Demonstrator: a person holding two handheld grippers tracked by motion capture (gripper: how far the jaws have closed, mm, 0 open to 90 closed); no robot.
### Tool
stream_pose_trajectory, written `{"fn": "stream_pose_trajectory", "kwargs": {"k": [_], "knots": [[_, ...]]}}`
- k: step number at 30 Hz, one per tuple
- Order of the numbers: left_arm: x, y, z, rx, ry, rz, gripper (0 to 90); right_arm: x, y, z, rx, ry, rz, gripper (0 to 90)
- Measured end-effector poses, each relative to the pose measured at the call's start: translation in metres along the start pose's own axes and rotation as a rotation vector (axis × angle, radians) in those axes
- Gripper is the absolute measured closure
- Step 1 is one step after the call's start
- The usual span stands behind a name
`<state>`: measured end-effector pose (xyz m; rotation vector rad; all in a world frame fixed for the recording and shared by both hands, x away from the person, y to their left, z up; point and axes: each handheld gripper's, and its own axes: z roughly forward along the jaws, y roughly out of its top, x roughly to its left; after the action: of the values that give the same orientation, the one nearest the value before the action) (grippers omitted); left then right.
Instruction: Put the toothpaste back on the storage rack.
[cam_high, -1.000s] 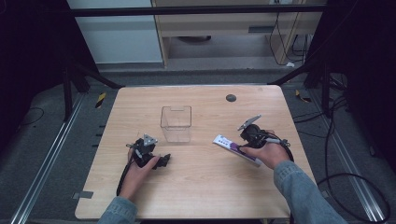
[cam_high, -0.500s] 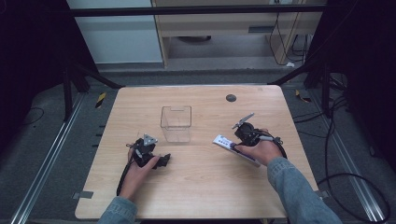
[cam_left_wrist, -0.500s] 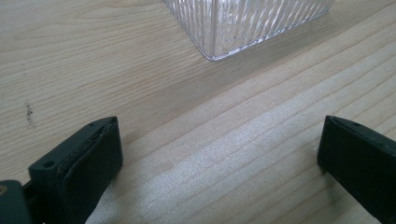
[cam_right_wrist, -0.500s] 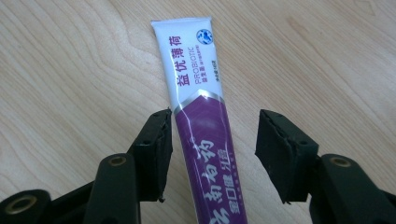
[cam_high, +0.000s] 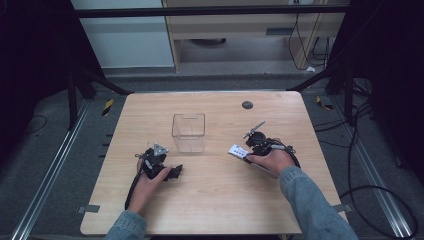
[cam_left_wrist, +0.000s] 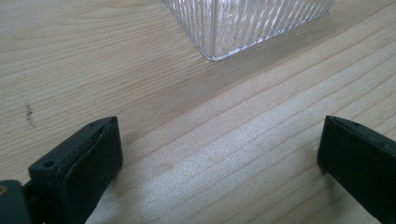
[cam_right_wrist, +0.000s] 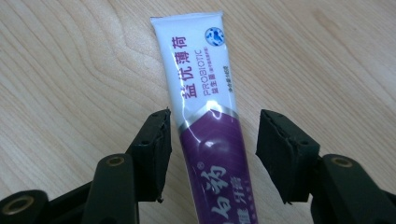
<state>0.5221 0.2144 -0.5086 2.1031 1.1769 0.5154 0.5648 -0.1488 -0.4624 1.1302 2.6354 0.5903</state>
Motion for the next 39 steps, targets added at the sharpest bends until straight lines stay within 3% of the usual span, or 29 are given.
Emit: {"fn": "stream_pose_trajectory", "kwargs": {"k": [28,39], "knots": [[0.0,0.0,0.0,-0.001,-0.001,-0.001,0.0,-0.003,0.002,0.013,0.042,0.031,0.01,51.9],[0.0,0.0,0.0,-0.001,-0.001,-0.001,0.0,-0.007,0.004,0.012,0.072,0.06,-0.015,59.4]]}}
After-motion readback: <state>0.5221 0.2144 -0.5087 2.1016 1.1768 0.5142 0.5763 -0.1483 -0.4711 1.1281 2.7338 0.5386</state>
